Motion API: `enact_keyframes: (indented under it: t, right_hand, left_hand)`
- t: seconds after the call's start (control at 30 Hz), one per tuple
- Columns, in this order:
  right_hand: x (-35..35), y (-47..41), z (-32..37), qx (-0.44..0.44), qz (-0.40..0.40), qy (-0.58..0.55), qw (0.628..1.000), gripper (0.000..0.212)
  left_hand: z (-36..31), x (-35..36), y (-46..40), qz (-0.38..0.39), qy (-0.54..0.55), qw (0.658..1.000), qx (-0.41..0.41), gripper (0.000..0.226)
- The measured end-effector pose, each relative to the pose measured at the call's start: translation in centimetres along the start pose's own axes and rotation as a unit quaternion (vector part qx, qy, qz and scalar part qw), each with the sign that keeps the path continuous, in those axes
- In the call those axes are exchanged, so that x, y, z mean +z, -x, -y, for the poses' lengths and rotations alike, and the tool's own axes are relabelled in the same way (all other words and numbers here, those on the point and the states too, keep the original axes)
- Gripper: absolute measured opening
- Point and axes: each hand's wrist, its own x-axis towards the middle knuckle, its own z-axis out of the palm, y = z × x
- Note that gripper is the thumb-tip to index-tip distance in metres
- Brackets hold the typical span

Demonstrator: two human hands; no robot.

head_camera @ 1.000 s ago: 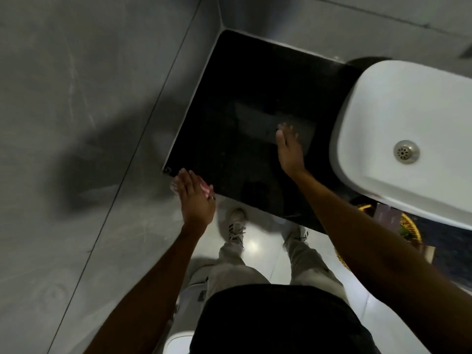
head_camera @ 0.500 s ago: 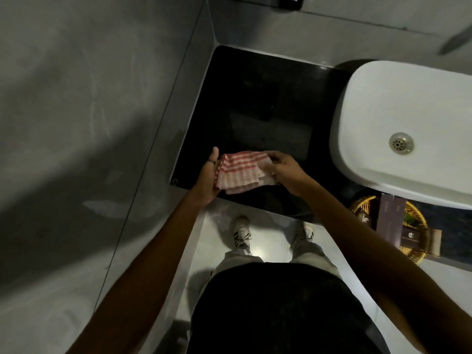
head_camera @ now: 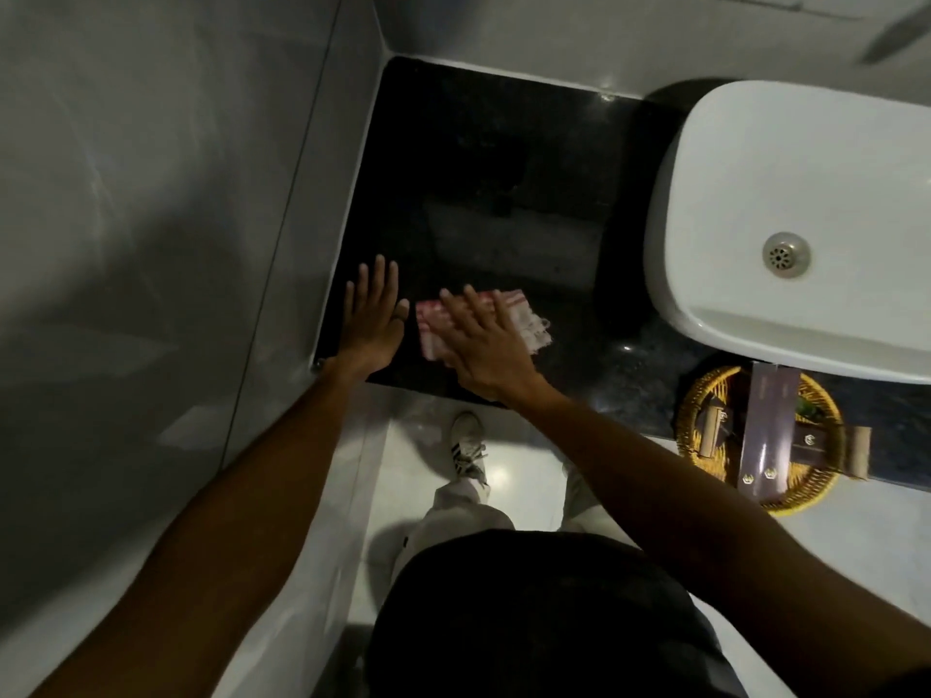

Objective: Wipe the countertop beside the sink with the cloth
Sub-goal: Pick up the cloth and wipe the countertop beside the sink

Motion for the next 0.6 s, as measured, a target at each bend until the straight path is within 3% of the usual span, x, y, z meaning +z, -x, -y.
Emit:
enact_keyframes:
  t: [0.13, 0.23, 0.3, 0.37, 0.43, 0.6]
  right_hand:
    - [-1.4, -3.8, -1.8, 0.152, -0.049, -0.040, 0.986, 0.063]
    - [-1.2, -1.8, -5.4, 0.323, -0.092, -0.099, 0.937, 0.066]
    - [0.2, 2.1, -6.6, 0.386, -0.118, -0.115, 0.908, 0.064]
    - [2.2, 6.6, -5.0, 0.377, -0.119, -0.091, 0.914, 0.065]
    - [4.4, 9.4, -1.7, 0.309, -0.097, -0.076, 0.943, 0.066]
    - [3.9, 3.8, 2.0, 0.156, -0.074, -0.070, 0.983, 0.060]
  left_hand:
    - [0.4, 0.8, -0.2, -0.029, -0.016, 0.999, -0.001, 0.061]
    - [0.3, 1.4, 0.0, -0.044, -0.022, 0.999, 0.000, 0.061]
    - [0.4, 1.6, -0.2, -0.050, -0.021, 0.999, -0.003, 0.061]
    - [0.5, 1.9, -0.4, -0.062, -0.019, 0.998, -0.006, 0.061]
    - [0.5, 2.2, -0.4, -0.075, -0.025, 0.997, -0.006, 0.061]
    - [0.6, 2.2, -0.5, -0.070, -0.017, 0.997, 0.000, 0.061]
